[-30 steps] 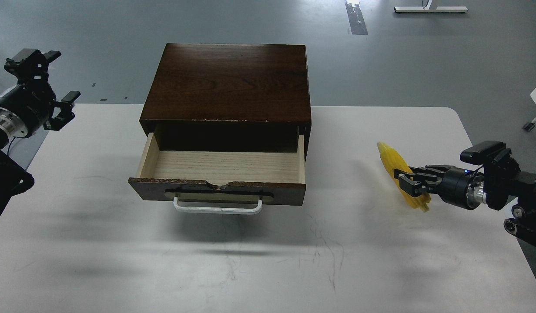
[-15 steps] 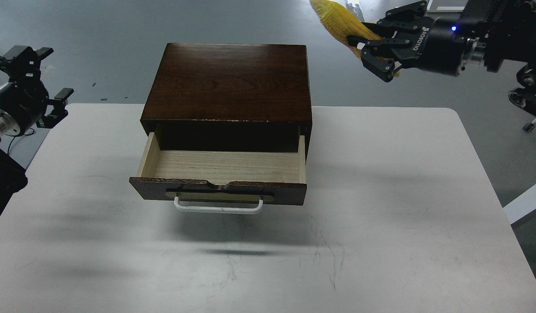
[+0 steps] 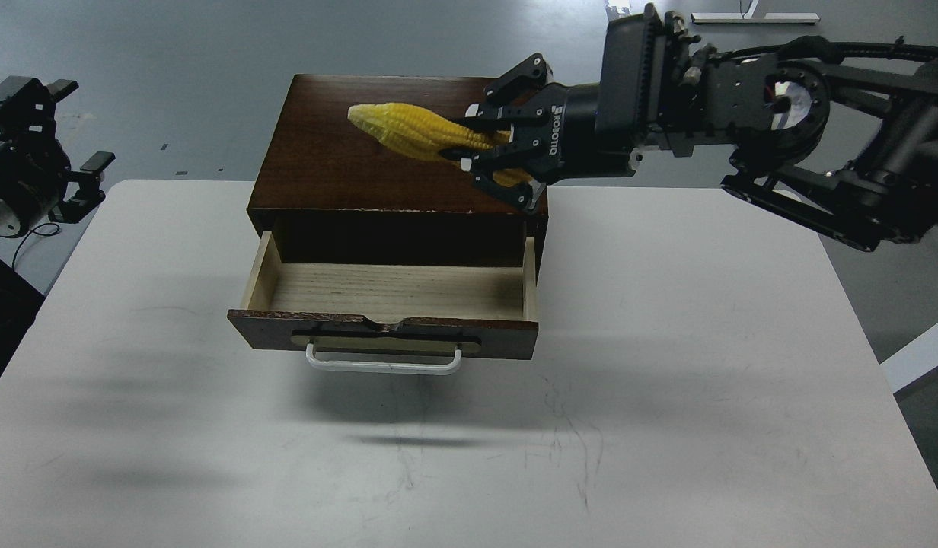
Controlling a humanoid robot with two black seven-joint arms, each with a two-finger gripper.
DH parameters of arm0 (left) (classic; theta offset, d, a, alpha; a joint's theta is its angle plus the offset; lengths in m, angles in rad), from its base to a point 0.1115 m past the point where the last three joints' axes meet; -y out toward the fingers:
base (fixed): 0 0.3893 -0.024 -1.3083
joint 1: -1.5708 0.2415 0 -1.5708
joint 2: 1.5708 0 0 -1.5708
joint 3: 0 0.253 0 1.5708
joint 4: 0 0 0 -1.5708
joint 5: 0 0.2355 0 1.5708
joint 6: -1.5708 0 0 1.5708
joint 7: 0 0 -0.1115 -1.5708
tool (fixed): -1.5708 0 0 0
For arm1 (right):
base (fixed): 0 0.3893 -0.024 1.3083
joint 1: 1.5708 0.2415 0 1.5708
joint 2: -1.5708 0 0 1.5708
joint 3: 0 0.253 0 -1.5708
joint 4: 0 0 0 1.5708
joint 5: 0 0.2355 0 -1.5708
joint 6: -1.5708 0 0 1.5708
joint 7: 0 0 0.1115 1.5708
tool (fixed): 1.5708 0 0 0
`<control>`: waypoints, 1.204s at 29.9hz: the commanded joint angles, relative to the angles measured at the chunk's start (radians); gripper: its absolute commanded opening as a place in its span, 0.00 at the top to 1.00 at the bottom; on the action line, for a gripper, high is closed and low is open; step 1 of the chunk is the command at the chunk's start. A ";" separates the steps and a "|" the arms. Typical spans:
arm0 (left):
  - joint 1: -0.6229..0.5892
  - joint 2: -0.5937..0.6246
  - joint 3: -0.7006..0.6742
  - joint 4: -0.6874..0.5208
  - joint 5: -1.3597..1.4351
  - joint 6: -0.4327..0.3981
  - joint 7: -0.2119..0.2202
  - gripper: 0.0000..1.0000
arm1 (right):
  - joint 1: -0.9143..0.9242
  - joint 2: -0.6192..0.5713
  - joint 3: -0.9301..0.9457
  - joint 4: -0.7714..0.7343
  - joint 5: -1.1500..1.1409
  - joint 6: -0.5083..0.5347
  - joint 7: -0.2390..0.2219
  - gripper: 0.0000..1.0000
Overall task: Put corn in drawer with both arms
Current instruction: 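Lift the corn with the right gripper and carry it over the drawer, then lower the corn into the drawer and open the right gripper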
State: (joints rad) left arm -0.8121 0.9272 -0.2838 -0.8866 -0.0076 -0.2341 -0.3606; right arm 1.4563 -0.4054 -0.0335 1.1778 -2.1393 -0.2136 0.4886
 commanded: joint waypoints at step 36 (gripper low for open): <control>0.004 0.019 0.002 0.000 0.000 -0.002 -0.001 0.02 | -0.099 0.085 -0.008 -0.020 0.022 -0.003 0.000 0.01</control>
State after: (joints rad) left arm -0.8084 0.9469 -0.2822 -0.8866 -0.0077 -0.2366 -0.3620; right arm 1.3591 -0.3175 -0.0591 1.1617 -2.1271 -0.2146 0.4887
